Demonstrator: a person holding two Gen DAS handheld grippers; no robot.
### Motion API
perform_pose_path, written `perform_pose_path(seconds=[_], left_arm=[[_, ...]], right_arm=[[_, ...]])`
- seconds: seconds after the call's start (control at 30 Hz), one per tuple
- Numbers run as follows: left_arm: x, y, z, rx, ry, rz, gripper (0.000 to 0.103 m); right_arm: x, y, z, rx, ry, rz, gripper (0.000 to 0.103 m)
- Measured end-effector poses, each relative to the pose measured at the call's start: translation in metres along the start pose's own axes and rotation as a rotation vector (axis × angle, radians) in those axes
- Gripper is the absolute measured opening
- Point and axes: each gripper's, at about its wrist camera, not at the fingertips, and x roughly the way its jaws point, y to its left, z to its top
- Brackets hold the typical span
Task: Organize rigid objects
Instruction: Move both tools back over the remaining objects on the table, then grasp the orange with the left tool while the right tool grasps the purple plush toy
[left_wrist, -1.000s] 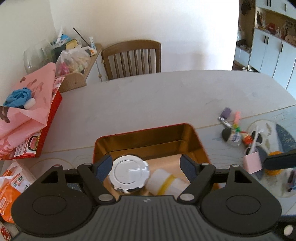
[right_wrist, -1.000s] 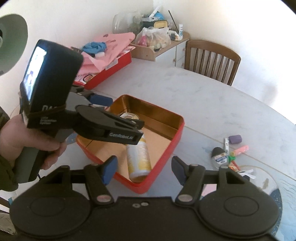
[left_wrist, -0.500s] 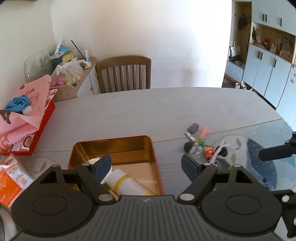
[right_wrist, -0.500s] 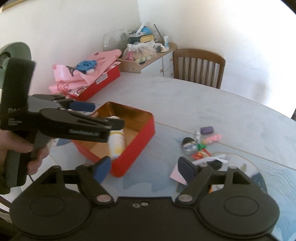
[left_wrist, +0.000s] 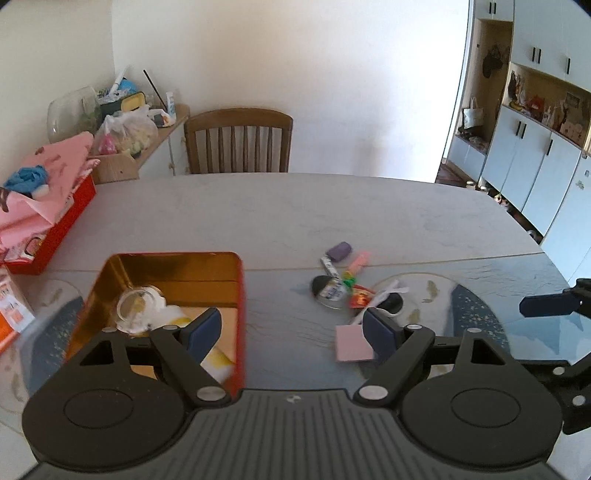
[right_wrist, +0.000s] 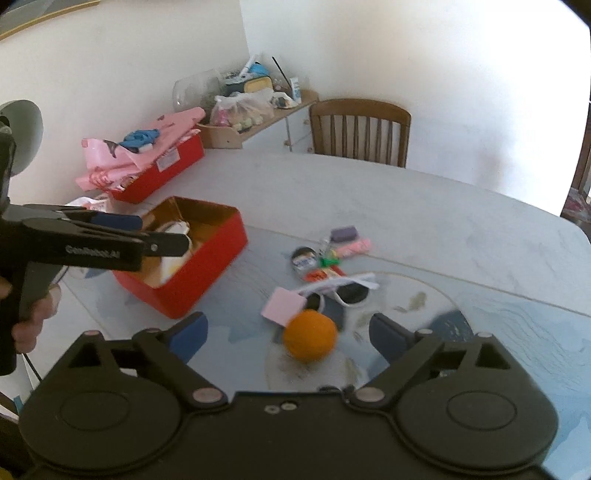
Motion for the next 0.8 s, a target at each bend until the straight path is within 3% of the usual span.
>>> perform_pose_path(seconds=[0.17, 0.23, 0.53, 0.8], left_arm=[[0.005, -0.016, -0.007, -0.033, 0.006, -0.074, 0.094], [0.008, -0.024, -0.009, -0.042, 0.013, -0.076, 0.103], [0.032, -0.052, -0.016, -0.041, 0.011, -0.088, 0.103], [0.071, -0.083, -0.024, 0.017, 0.112, -0.120, 0.103]], right_arm=[[0.000, -0.017, -0.015, -0.012, 0.023, -0.009, 0.094], [0.002, -0.021, -0.022, -0.020, 0.037, -0.010, 0.094], [0.018, -0.032, -0.047, -0.061, 0.112, 0.002, 0.094], [0.036, -0.037, -0.062, -0.091, 0.183, 0.022, 0.091]])
